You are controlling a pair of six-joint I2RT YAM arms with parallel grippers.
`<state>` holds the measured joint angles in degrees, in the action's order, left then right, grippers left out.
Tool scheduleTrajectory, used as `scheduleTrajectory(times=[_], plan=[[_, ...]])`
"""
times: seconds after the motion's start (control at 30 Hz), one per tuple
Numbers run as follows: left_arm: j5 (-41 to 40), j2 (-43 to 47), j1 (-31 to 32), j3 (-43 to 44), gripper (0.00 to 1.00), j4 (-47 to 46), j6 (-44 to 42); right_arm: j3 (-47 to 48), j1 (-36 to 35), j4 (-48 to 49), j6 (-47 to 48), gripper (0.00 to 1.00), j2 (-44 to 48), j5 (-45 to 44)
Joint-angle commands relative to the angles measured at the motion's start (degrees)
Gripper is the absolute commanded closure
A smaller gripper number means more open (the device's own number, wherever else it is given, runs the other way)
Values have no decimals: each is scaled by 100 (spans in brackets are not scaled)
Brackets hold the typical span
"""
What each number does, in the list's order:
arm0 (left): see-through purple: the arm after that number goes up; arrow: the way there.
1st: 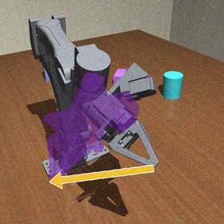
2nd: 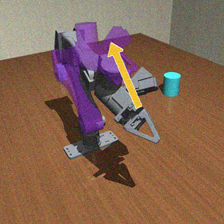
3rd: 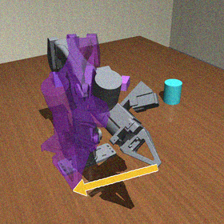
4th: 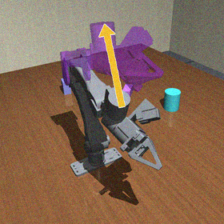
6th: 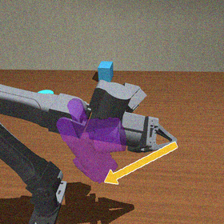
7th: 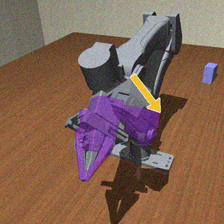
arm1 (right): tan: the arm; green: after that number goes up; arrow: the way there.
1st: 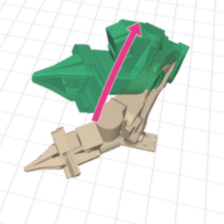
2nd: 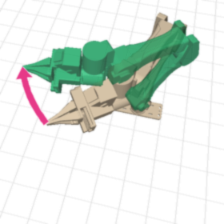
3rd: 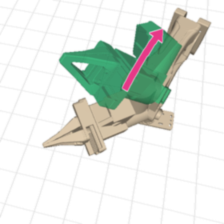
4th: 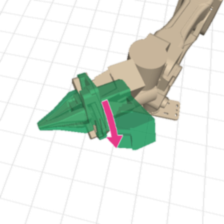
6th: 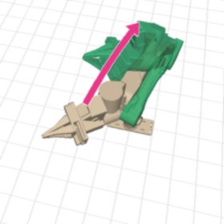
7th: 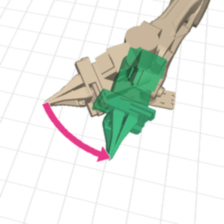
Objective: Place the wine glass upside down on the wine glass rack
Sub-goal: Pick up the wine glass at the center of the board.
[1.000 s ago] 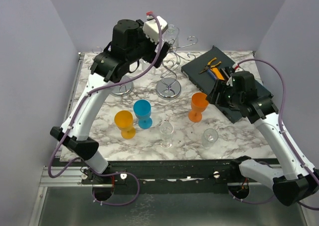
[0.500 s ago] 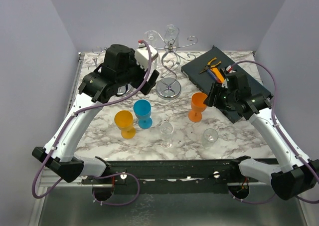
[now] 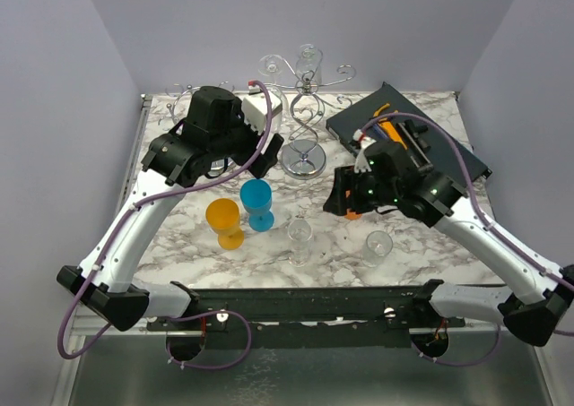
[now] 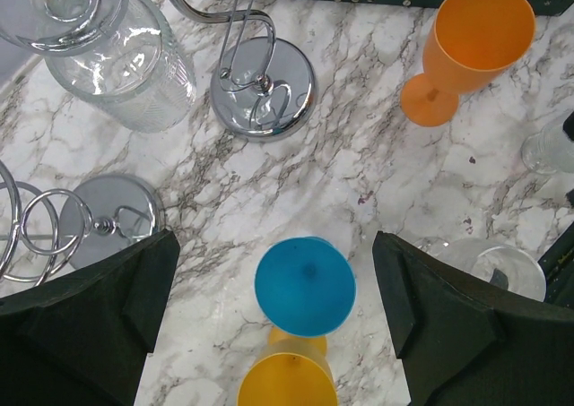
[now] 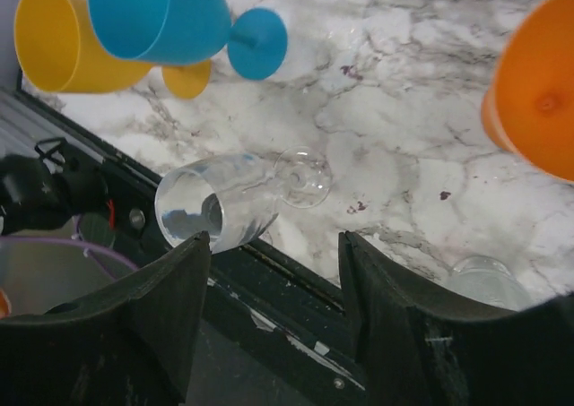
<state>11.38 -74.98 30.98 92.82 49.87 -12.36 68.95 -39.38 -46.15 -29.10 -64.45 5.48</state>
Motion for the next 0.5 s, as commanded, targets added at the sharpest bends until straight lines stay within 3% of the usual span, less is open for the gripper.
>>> scheduleTrajectory(times=[0.0, 0.27, 0.47], plan=[[86, -14, -48, 8, 2, 93, 58, 241, -626, -109, -263, 37, -471, -522], [-114, -98, -99, 114, 2, 137, -81, 408, -1360, -118, -298, 39, -1177, -760], [-162, -162, -119, 150, 2, 164, -76, 342, -1445, 0, -326, 40, -1293, -725]])
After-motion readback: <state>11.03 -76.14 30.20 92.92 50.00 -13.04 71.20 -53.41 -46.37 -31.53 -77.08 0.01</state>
